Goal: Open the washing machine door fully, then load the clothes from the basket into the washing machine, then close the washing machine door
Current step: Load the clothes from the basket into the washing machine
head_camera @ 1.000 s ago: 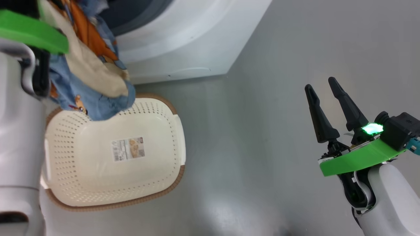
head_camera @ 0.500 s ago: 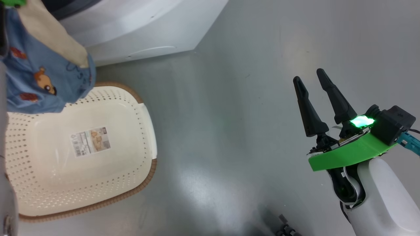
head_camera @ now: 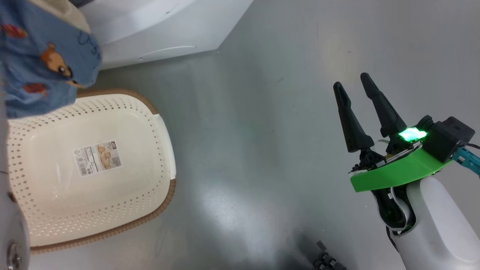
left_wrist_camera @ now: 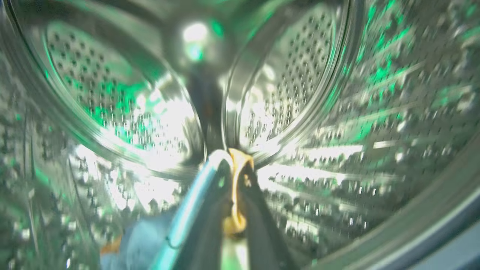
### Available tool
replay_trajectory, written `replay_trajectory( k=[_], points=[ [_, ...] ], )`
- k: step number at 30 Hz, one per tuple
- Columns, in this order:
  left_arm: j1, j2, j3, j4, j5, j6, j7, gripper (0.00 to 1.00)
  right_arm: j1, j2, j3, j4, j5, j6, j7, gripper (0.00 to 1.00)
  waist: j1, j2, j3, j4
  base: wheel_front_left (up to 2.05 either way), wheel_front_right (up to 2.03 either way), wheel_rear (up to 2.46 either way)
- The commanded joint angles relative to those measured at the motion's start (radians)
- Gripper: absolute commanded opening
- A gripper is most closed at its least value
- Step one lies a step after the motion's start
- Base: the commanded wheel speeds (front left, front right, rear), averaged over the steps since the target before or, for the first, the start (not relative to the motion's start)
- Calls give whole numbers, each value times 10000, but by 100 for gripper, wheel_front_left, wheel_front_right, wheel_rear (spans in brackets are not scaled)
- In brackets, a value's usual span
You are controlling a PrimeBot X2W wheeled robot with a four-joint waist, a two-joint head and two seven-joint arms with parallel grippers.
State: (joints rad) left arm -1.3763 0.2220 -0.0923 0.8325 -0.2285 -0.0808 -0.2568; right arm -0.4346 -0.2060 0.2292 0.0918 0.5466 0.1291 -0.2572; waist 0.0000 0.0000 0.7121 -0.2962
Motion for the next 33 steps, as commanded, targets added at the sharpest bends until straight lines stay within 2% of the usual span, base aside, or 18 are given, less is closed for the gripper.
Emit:
replay_trajectory(
  k=[1,7,13,23,33],
  points=[
    [175,244,83,432,32,76,-49,100,196,-66,208,-142,-96,16,-46,100,0,0,-98,108,0,0,0],
    [53,118,18,1248,26,-49,-49,100,179,-120,233,-87,-94,16,-46,100,0,0,-223,281,0,0,0],
    [179,8,-2,1313,38,-173,-49,100,159,-185,264,-55,-81,16,-46,100,0,0,-434,493,0,0,0],
    [1148,-117,43,509,-27,-374,-49,100,215,-253,115,-28,-87,16,-46,100,0,0,-868,861,0,0,0],
    [3313,-217,60,-1515,-106,-464,-49,100,385,-311,-106,-32,-121,16,-46,100,0,0,-1316,1240,0,0,0]
  ],
)
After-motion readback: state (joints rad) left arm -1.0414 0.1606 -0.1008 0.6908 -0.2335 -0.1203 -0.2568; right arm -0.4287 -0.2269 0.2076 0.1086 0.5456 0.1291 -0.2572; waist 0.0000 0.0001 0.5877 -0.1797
